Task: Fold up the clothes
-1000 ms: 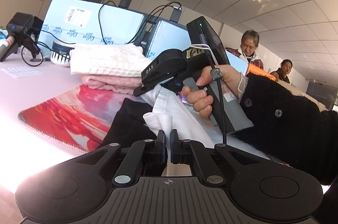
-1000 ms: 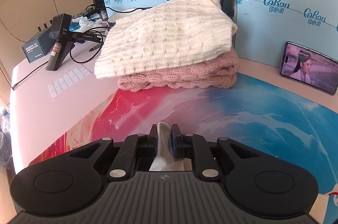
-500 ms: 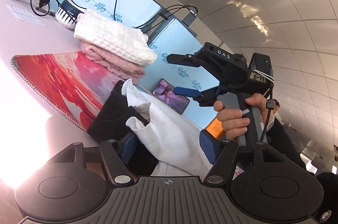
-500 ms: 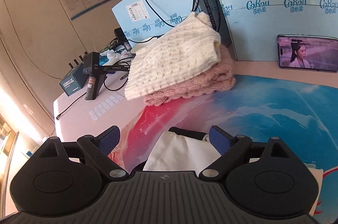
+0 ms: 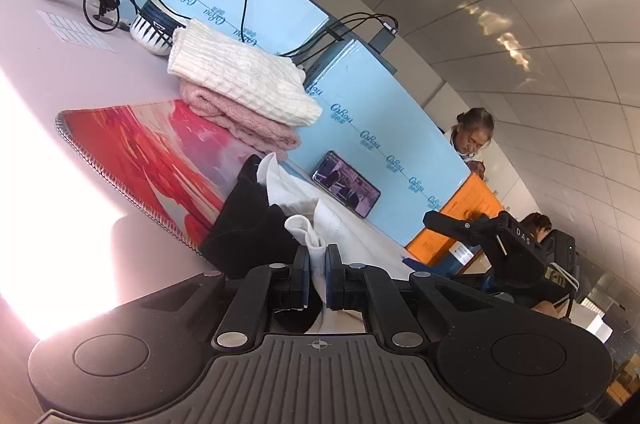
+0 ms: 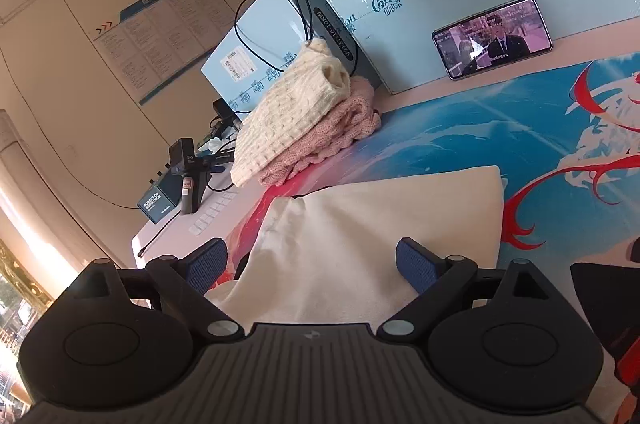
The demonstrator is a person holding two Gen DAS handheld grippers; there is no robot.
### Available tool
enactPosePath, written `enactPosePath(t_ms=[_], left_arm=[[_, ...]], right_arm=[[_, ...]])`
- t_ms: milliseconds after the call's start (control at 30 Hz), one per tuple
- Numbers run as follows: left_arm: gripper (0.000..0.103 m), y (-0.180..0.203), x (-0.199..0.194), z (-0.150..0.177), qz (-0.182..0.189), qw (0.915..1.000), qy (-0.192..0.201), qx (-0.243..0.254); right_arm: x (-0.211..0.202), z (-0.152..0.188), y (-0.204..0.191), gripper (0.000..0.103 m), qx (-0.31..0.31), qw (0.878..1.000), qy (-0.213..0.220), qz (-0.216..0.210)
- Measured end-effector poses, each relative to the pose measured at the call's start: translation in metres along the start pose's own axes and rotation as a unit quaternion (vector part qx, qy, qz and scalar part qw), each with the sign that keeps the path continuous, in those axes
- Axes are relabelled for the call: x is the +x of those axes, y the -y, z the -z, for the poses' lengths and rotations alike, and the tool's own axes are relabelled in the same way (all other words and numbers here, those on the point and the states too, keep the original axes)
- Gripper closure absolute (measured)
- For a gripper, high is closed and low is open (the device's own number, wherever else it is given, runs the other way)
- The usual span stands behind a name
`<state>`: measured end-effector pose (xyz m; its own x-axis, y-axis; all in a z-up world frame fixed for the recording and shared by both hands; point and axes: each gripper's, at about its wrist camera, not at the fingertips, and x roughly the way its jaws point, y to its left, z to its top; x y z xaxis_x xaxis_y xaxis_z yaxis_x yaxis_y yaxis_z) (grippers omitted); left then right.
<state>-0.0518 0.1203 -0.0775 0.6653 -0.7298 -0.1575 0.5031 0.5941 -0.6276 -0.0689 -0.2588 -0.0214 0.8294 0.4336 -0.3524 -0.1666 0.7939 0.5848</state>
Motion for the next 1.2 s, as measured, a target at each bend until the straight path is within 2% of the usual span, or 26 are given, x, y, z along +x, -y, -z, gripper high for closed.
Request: enactPosePath(t_ms=[133, 267, 333, 400, 467, 600, 633, 667, 700, 767, 800, 833, 867, 1000, 1100, 1200], left_arm=[[0.097, 0.008, -0.014, 0.005, -0.049, 0.9985, 0.005, 0.025], [0.097, 0.013, -0.024, 0.012, -0.107, 0.9934, -0.003, 0.042], [0.097, 0.016, -0.028, 0.012, -0.109, 0.9931, 0.005, 0.042], [0.083, 0.020, -0.031, 0.010, -0.101, 0.9938, 0.029, 0.036], [0.068, 0.024, -0.026, 0.004, -0.097, 0.9942, 0.034, 0.034], [0.063, 0.028, -0.003, 0.001, -0.092, 0.9940, 0.008, 0.058], [0.059, 0.028, 0.004, 0.001, -0.094, 0.9933, -0.003, 0.066], [0.046, 0.027, 0.010, 0.002, -0.097, 0.9924, -0.015, 0.075], [0.045, 0.027, 0.013, 0.003, -0.098, 0.9915, -0.019, 0.083], [0.050, 0.031, 0.014, 0.004, -0.098, 0.9899, -0.014, 0.102], [0.076, 0.033, 0.013, 0.005, -0.097, 0.9888, -0.011, 0.113], [0.091, 0.036, 0.011, 0.006, -0.094, 0.9879, -0.010, 0.123], [0.098, 0.039, 0.008, 0.006, -0.091, 0.9870, -0.012, 0.132], [0.099, 0.045, -0.009, 0.010, -0.097, 0.9848, -0.006, 0.144], [0.099, 0.036, -0.015, 0.012, -0.109, 0.9867, -0.017, 0.119], [0.096, 0.030, -0.017, 0.014, -0.135, 0.9839, -0.023, 0.115]], right_arm=[[0.000, 0.007, 0.011, 0.011, 0.013, 1.000, 0.005, -0.017], [-0.002, 0.007, 0.022, 0.011, 0.044, 0.998, 0.011, -0.035], [-0.004, 0.007, 0.026, 0.011, 0.054, 0.997, 0.015, -0.044], [-0.007, 0.008, 0.027, 0.011, 0.058, 0.997, 0.017, -0.048], [-0.010, 0.009, 0.025, 0.011, 0.055, 0.997, 0.019, -0.050], [-0.024, 0.014, 0.006, 0.011, 0.014, 0.997, 0.023, -0.068], [-0.027, 0.017, -0.001, 0.011, 0.004, 0.996, 0.017, -0.083], [-0.030, 0.019, -0.007, 0.010, -0.006, 0.995, 0.010, -0.099], [-0.032, 0.022, -0.013, 0.010, -0.014, 0.993, 0.002, -0.114], [-0.033, 0.028, -0.024, 0.009, -0.030, 0.991, -0.007, -0.129], [-0.033, 0.030, -0.029, 0.008, -0.037, 0.990, -0.011, -0.136], [-0.030, 0.032, -0.032, 0.008, -0.038, 0.990, -0.018, -0.134], [-0.026, 0.033, -0.035, 0.008, -0.039, 0.990, -0.024, -0.133], [-0.008, 0.032, -0.043, 0.008, -0.028, 0.991, -0.046, -0.125], [0.004, 0.034, -0.054, 0.008, -0.029, 0.989, -0.055, -0.131], [0.018, 0.039, -0.060, 0.008, -0.026, 0.989, -0.074, -0.122]])
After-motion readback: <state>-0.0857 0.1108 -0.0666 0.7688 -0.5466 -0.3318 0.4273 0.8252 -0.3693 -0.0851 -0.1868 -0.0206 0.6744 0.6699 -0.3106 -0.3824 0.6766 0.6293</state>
